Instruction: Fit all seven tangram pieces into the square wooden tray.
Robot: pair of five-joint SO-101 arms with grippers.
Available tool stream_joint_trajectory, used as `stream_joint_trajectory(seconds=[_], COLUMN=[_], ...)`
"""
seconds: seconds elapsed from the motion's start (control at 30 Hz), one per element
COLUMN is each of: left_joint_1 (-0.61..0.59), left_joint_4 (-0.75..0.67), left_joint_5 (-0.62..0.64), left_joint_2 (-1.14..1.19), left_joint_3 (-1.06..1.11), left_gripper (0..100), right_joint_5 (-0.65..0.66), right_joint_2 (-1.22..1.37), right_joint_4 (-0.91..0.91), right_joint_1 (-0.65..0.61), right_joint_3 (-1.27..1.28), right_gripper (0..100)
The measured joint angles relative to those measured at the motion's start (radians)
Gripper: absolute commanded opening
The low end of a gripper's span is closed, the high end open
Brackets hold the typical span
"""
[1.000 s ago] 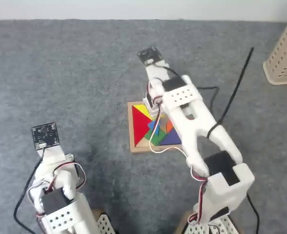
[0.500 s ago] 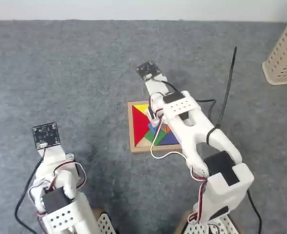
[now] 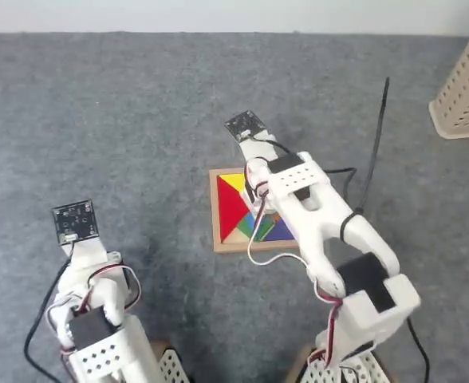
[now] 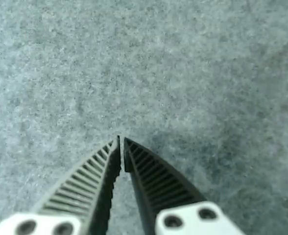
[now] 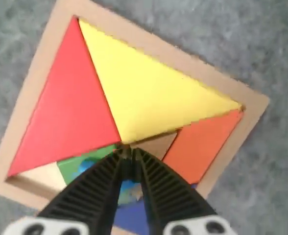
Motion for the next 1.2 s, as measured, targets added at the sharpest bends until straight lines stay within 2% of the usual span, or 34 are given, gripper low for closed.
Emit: stream_joint_trajectory(seconds=[0.23, 0.6, 0.8, 1.0, 1.2], left_joint_1=[0.000, 0.000, 0.000, 0.000, 0.000], left_joint_4=[0.000, 0.000, 0.000, 0.000, 0.000], left_joint_5=[0.000, 0.000, 0.000, 0.000, 0.000], left_joint_2=[0.000, 0.000, 0.000, 0.000, 0.000], left_joint_3=[0.000, 0.000, 0.000, 0.000, 0.000], left_gripper=[1, 1, 1, 1, 1], right_joint_5=[-0.005, -0.005, -0.005, -0.005, -0.005], right_joint_2=[-0.190, -0.221, -0.222, -0.226, -0.381], right_joint_4=[-0.074, -0.089, -0.089, -0.089, -0.089], right_joint_1=[0.032, 0.026, -0.054, -0.057, -0.078], right_joint_3=[0.180, 0.287, 0.288, 0.290, 0.358], right_gripper=[0.6, 0.6, 0.6, 0.6, 0.6])
